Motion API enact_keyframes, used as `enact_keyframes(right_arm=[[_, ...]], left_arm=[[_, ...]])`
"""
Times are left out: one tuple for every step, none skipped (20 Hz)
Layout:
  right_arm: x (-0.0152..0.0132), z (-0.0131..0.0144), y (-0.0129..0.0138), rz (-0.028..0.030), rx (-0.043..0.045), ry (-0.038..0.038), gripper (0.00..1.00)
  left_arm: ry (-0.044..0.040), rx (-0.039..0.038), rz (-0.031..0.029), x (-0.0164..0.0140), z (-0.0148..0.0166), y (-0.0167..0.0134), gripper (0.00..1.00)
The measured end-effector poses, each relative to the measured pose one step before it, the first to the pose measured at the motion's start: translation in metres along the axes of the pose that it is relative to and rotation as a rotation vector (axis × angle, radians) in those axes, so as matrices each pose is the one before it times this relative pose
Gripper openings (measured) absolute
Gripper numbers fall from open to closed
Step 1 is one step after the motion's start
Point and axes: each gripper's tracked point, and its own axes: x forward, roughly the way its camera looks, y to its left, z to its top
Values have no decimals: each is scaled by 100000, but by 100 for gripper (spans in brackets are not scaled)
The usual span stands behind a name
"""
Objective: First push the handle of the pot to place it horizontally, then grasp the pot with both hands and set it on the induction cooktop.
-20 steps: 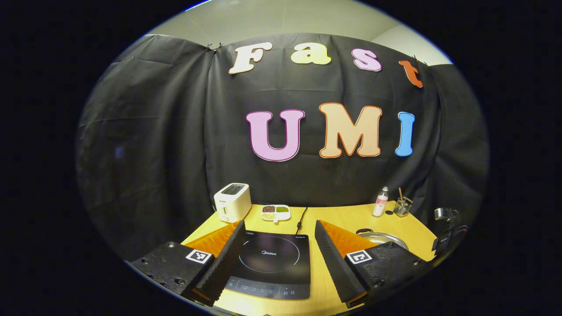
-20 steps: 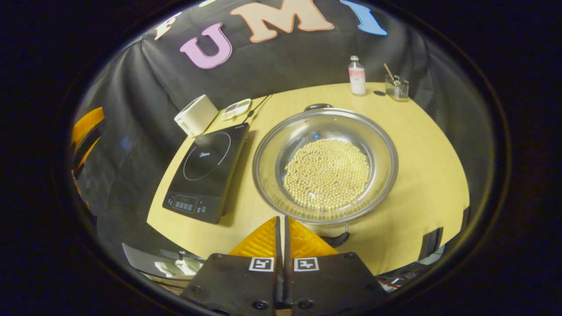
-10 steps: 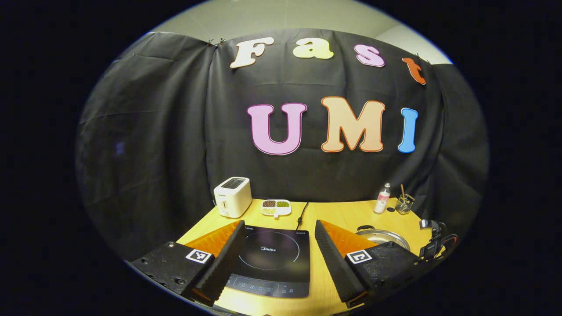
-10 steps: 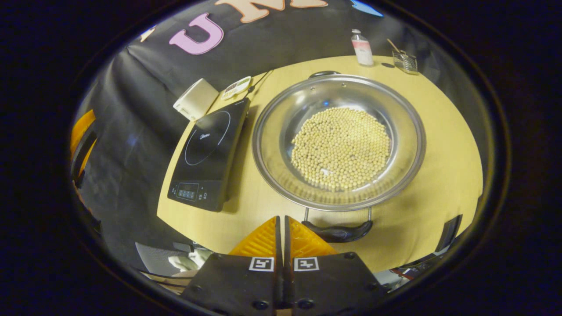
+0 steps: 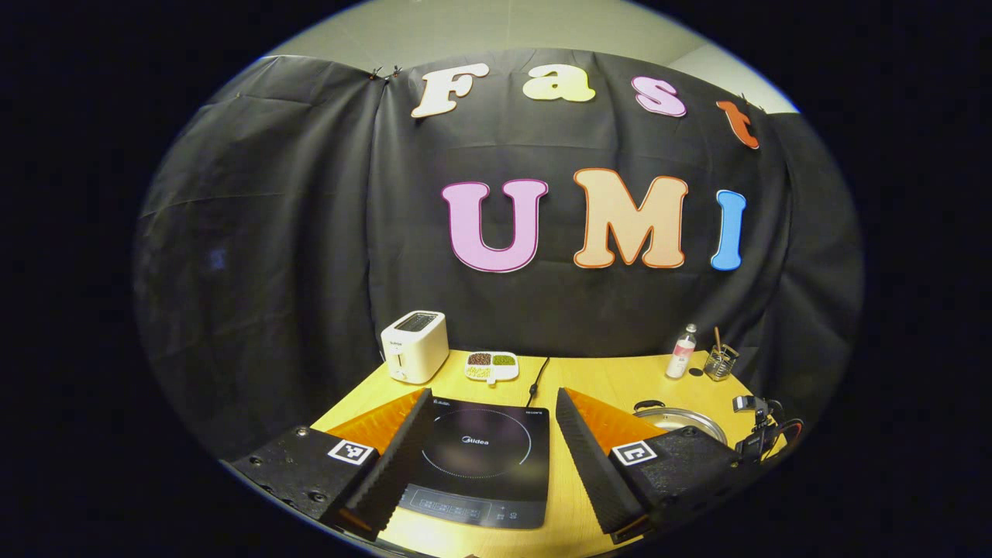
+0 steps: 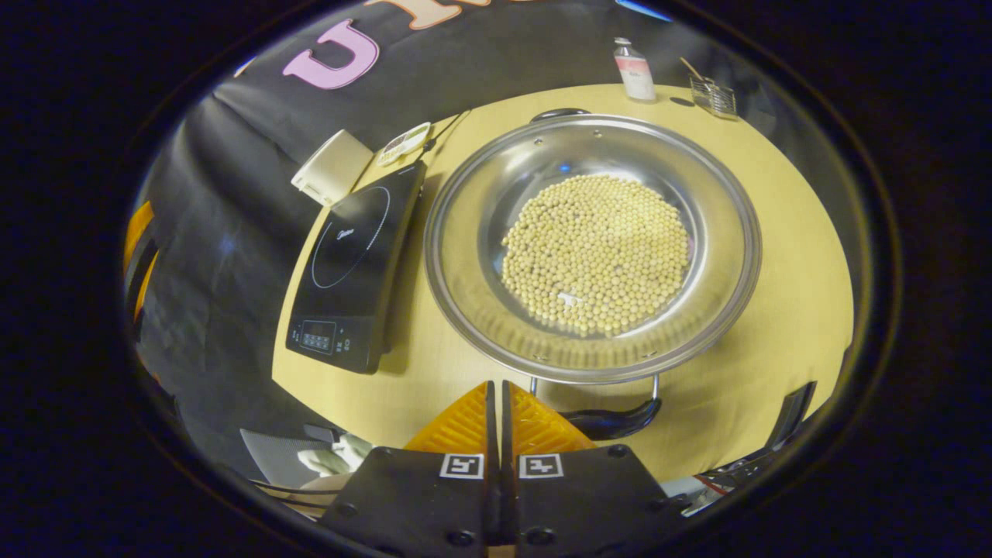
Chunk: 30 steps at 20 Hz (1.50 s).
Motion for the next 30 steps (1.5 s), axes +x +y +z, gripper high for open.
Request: enact_keyframes(right_arm=[[-129,147,-627,-2914,-801,-595,0],[-65,221,-809,-3417,-982,-519,3],[-83,34,-782,-3363,-683,-297,0],[-49,-68,-789,-2714,11,69,3],[-92,-113,-674,-1745,998,312,3],[-33,-26,-607,-1339,1537,161,2],[-11,137,-520,-1084,1462,-347,0],[73,192,-600,-1563,895,-353,0],[104,-24,-563,-1761,297,-166,3],[48,107,-567,-1328,-5,-138,0],[43,57,-657,-1382,51,-332,0],[39,105,-764,-1478,-769,-262,0],[92,-44,-888,-2226,-1598,-245,0],[70,-11,-1027,-2469,-1615,-34,0],[203,-93,-881,-1960,-850,239,3],[95,-86,-816,-1559,-223,338,0],[76,56,-638,-954,88,55,0],[78,165,-636,-958,257,-225,0],[128,208,-628,-764,377,-238,0],[104,381,-531,-616,618,-407,0],[122,315,-397,-267,991,-380,0],[153,129,-226,592,1882,983,2],[65,251,-238,618,2288,181,3],[84,247,-200,415,1816,49,3],[139,188,-213,155,1434,-6,3],[39,347,-285,-60,1095,-128,3],[96,307,-339,-377,800,-129,3],[54,445,-287,-498,518,-412,2],[130,319,-257,-466,541,-392,2],[63,386,-311,-338,494,-261,2]], left_arm=[[222,-194,117,60,-80,-4,96],[119,-272,135,103,-21,-7,96],[176,-375,64,-104,-173,7,96],[107,-294,-177,55,-120,-92,96],[200,-208,-232,80,-60,-18,96],[124,-117,-205,63,-155,-64,96],[75,-83,-128,62,-19,-45,96],[-26,-113,-90,-51,52,-39,96],[63,-86,-118,45,-19,-41,96],[-81,9,-113,7,-18,-28,96],[147,104,-126,16,6,-7,96],[169,154,-152,51,-127,-13,96],[138,111,-75,29,-46,-65,96],[130,13,-106,-9,9,21,96],[136,-30,86,11,14,23,96],[80,-138,65,-35,-46,23,96],[173,-136,203,14,-57,9,96],[183,-157,255,-28,16,35,96],[204,-130,294,-19,-48,-5,96],[256,-79,296,-12,-69,25,96],[168,7,186,-30,3,-42,96],[248,202,169,-27,-63,39,96],[246,406,247,15,-59,18,96],[45,457,299,-59,38,41,96],[186,361,295,-26,35,22,96],[70,119,251,-36,-61,0,96],[126,16,34,15,-13,-49,96],[147,72,-55,-55,-116,-20,96],[163,169,104,10,15,21,96],[252,197,112,-31,-139,-16,96]])
